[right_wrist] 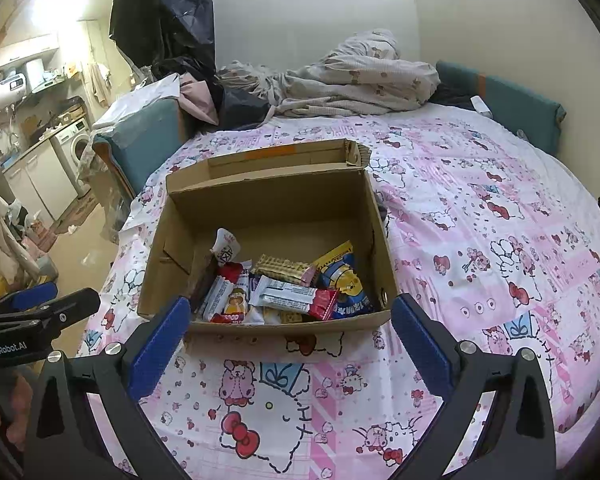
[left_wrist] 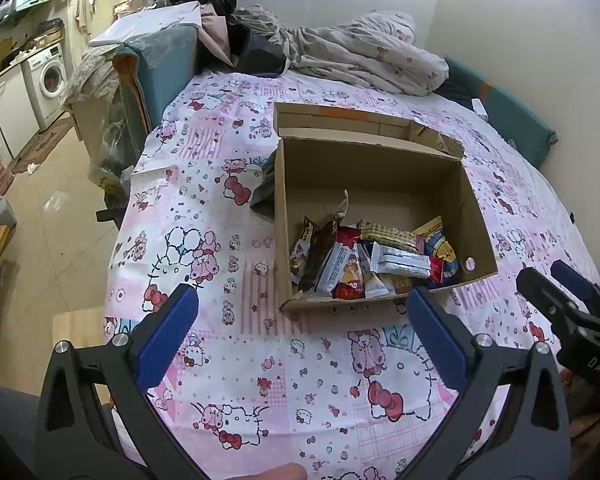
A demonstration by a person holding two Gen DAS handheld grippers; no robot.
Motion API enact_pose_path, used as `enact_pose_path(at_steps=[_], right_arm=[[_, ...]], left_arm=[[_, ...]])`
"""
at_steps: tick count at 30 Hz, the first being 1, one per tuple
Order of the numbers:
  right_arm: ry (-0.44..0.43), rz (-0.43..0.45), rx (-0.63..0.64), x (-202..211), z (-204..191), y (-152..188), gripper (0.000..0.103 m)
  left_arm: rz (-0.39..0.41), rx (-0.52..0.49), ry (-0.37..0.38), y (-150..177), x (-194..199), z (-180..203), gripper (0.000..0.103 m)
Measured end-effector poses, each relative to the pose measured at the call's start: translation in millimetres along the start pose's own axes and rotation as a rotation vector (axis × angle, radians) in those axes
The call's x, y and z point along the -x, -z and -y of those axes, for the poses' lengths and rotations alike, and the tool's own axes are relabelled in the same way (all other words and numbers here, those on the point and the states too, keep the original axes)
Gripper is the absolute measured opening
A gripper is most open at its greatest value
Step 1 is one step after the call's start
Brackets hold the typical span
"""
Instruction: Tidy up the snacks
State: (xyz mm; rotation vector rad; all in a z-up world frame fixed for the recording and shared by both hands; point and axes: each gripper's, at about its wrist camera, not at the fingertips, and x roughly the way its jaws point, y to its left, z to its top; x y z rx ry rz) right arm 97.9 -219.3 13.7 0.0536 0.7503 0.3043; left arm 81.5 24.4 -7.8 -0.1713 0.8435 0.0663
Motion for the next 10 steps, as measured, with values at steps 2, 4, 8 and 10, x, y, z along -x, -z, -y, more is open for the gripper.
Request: enact_pose_path(at_steps=[2, 4, 8, 10], right_arm=[[-0.005, -0.004, -0.006, -0.8, 1.2, -0.3, 0.103], [-0.007, -0.007, -0.015, -1.9, 2.4, -0.9, 0.103], [-0.018, -0.013, -0.032, -3.3, 3.9, -0.3, 0.103], [-0.024, -0.018, -0.036, -4.6, 4.2, -0.2, 0.103]], left_arm=[[-0.003, 0.005, 0.005, -0.7, -0.1, -0.2, 0.103], [-0.005, 0.014, 0.006, -1.4, -0.7, -1.5, 0.103], [-0.021, 0.033, 0.025, -1.8, -4.1, -2.7, 0.103], [-0.053, 0.037, 0.026, -1.1, -9.9, -2.1, 0.103]])
